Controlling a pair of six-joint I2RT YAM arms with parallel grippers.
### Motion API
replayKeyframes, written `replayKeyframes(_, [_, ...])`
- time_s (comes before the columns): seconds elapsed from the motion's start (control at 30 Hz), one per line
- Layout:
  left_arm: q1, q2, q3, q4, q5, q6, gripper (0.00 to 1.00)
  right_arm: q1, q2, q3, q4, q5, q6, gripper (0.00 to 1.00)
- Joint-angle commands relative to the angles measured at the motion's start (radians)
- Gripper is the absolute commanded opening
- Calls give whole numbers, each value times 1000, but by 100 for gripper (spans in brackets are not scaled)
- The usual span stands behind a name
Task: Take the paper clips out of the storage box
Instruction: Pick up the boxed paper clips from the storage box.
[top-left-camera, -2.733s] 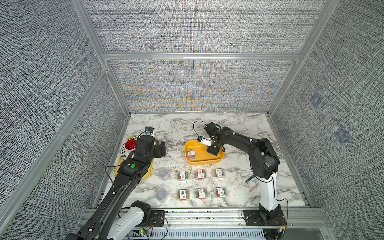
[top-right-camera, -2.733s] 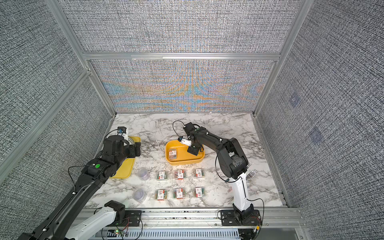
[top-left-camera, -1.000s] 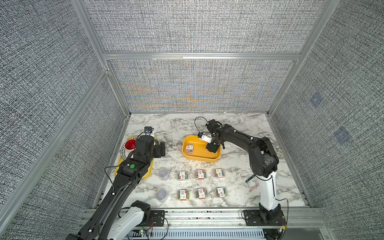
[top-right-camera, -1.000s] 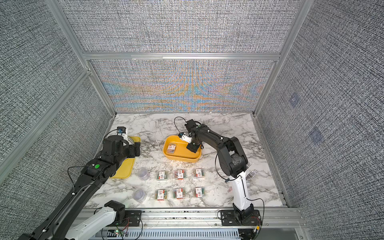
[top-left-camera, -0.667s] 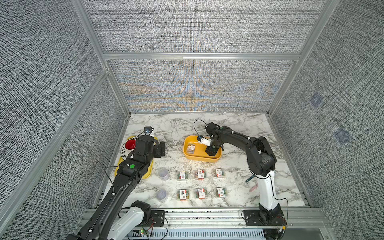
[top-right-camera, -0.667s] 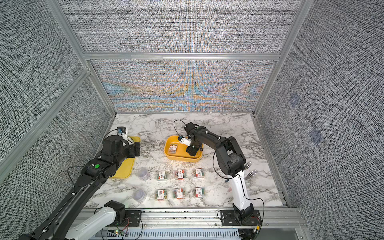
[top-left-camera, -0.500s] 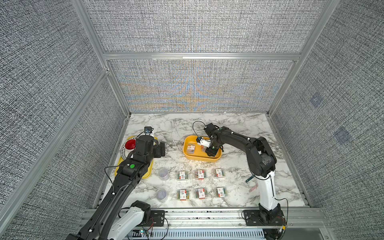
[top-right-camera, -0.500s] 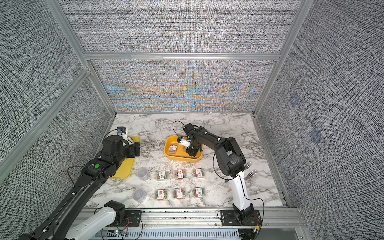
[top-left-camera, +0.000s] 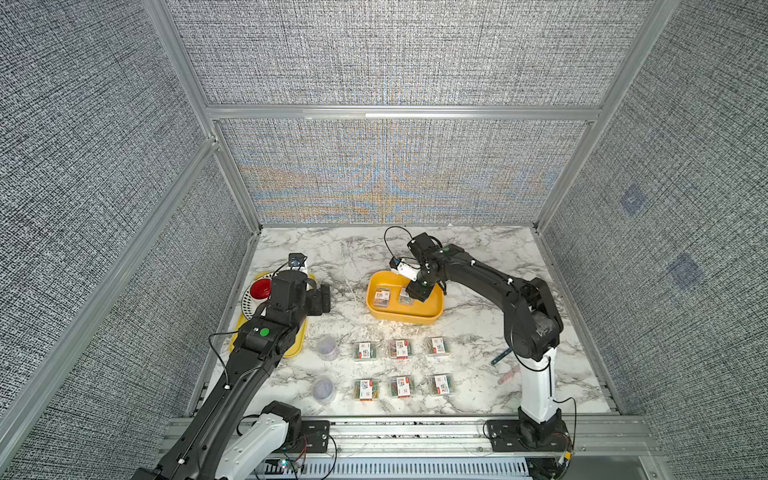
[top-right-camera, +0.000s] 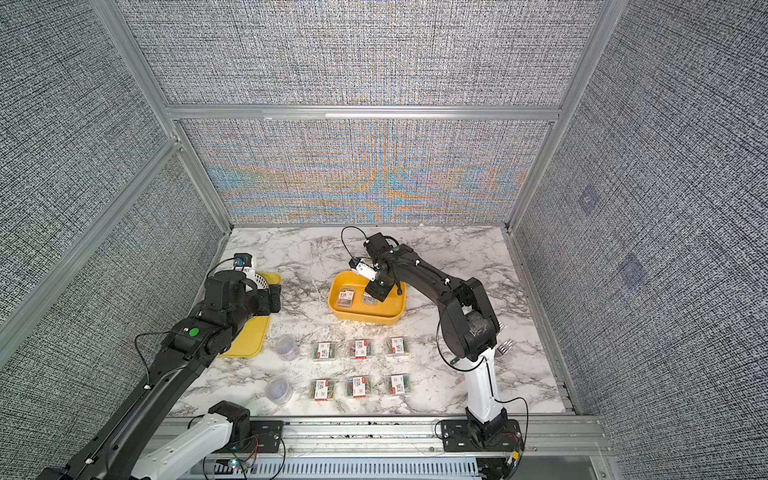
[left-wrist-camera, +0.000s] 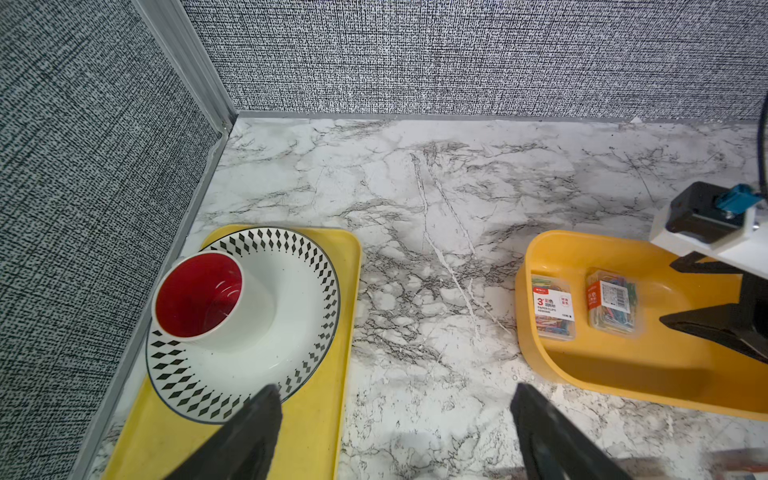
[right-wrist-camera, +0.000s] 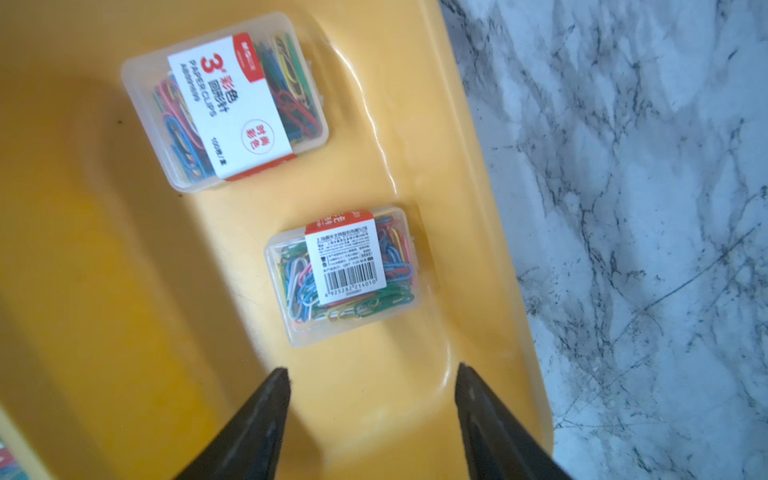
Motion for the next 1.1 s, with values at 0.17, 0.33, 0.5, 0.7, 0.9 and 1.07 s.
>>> replayKeyframes(0.17, [7,-3,8,14,11,-2,89,17,122,191,-120,-10,163,72])
replayKeyframes(0.33, [8,-6,6,15,11,-2,89,17,204,340,-238,15,423,72])
replayKeyframes(0.5, [8,-5,7,14,15,-5,89,25,156,276,-204,28,650,72])
replayKeyframes(0.7, [11,-3,7,14,20,-5,89,50,125,227,-140,55,852,81])
replayKeyframes(0.9, [11,-8,7,12,19,-5,89,55,160,233,-111,91,934,82])
replayKeyframes(1.07, [12,-8,7,12,25,-5,89,55,156,196,-73,112,978,81])
